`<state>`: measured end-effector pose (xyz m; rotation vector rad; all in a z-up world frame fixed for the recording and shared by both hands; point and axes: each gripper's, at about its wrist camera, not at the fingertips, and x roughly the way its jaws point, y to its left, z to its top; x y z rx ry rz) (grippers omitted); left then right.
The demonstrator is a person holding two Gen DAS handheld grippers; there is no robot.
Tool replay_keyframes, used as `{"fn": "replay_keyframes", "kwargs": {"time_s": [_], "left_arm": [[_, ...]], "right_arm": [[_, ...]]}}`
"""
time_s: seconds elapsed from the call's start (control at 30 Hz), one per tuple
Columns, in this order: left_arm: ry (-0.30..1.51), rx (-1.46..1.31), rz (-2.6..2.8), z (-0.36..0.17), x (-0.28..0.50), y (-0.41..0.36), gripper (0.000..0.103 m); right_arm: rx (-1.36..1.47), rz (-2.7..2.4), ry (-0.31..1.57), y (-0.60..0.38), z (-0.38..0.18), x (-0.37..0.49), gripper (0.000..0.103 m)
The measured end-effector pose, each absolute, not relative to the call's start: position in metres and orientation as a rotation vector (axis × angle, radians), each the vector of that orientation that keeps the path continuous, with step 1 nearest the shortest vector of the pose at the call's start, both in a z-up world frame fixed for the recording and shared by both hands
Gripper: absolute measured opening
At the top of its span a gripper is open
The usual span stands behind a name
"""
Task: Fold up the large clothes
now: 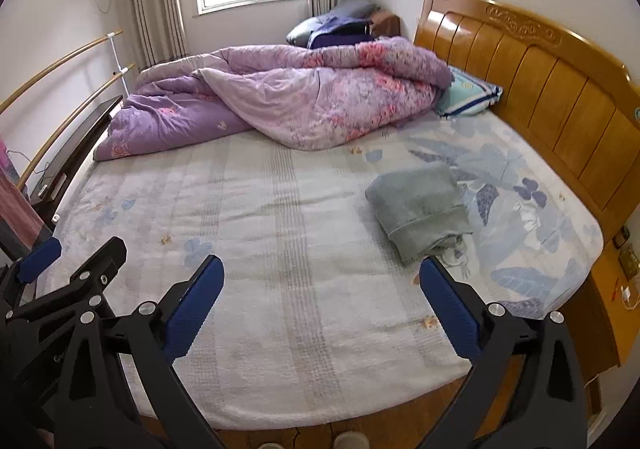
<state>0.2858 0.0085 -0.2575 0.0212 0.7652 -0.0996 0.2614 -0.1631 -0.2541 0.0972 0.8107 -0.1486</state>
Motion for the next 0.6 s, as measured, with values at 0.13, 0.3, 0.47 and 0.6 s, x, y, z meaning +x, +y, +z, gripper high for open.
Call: {"fn": "replay_keyframes", "kwargs": {"time_s": [0.13,0.3,0.47,0.6], "left_arm": [[0.742,0.005,-0.097,-0.249,0.277,0.010,0.093],[0.708,0.013,-0.095,-0.245,0.269,0.006,0.093],[0.680,0.047,-0.083,-0.244,0.265,-0.003,0.093],[0.682,0.039,-0.076,-0.244,0.262,-0.008,0.093]], "right_arm": [[0.090,-0.139,0.789,-0.162,-0.246,0.251,0.095],[0.088,-0.126,0.761,-0.165,-0.246,0.244,0.095],[0.084,-0.112,0.753,-0.170,-0.251,0.239,0.095],[0.084,-0.105,0.753,-0.173,-0.252,0.239,0.095]]}}
